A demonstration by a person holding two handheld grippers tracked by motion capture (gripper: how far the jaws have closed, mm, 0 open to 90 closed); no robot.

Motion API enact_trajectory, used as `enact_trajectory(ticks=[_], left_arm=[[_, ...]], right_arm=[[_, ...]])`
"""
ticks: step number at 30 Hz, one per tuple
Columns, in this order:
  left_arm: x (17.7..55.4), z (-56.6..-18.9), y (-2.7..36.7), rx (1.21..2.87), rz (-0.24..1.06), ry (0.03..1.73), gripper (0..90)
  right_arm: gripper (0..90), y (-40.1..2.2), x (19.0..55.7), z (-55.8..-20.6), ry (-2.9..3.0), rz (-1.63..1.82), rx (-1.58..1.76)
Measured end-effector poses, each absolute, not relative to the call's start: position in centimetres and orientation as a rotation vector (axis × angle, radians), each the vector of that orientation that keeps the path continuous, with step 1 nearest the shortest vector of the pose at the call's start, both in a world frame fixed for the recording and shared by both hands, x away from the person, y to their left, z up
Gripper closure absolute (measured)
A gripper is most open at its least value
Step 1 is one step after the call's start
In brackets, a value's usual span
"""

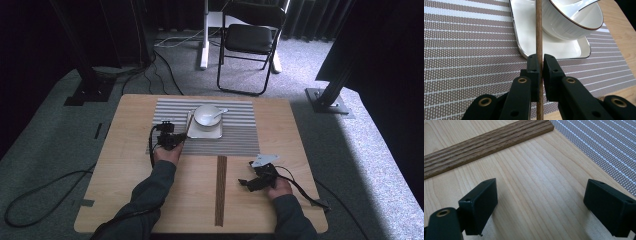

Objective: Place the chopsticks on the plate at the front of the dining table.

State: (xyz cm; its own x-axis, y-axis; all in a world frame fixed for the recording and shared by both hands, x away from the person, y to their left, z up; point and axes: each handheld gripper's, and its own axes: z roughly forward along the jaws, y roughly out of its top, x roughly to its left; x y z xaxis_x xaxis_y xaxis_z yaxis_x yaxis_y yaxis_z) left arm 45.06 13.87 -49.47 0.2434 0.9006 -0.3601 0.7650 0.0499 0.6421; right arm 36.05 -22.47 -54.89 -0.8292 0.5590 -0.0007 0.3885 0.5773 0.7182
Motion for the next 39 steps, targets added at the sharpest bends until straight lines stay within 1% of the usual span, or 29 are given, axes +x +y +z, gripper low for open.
enact_trajectory(ticks=[19, 28, 39], left_arm=[[46.4, -49.5, 13.5, 1.726, 0.207, 1.56, 84.4], [47.1, -49.6, 13.4, 1.694, 0.174, 1.569, 84.4], [47.7, -49.3, 13.4, 1.668, 0.164, 1.574, 84.4]], right_arm=[[11.3, -22.5, 36.1, -54.9, 2.582, 1.093, 0.789], [11.3, -22.5, 36.1, -54.9, 2.582, 1.093, 0.788], [11.3, -22.5, 36.1, -54.9, 2.582, 1.093, 0.789]])
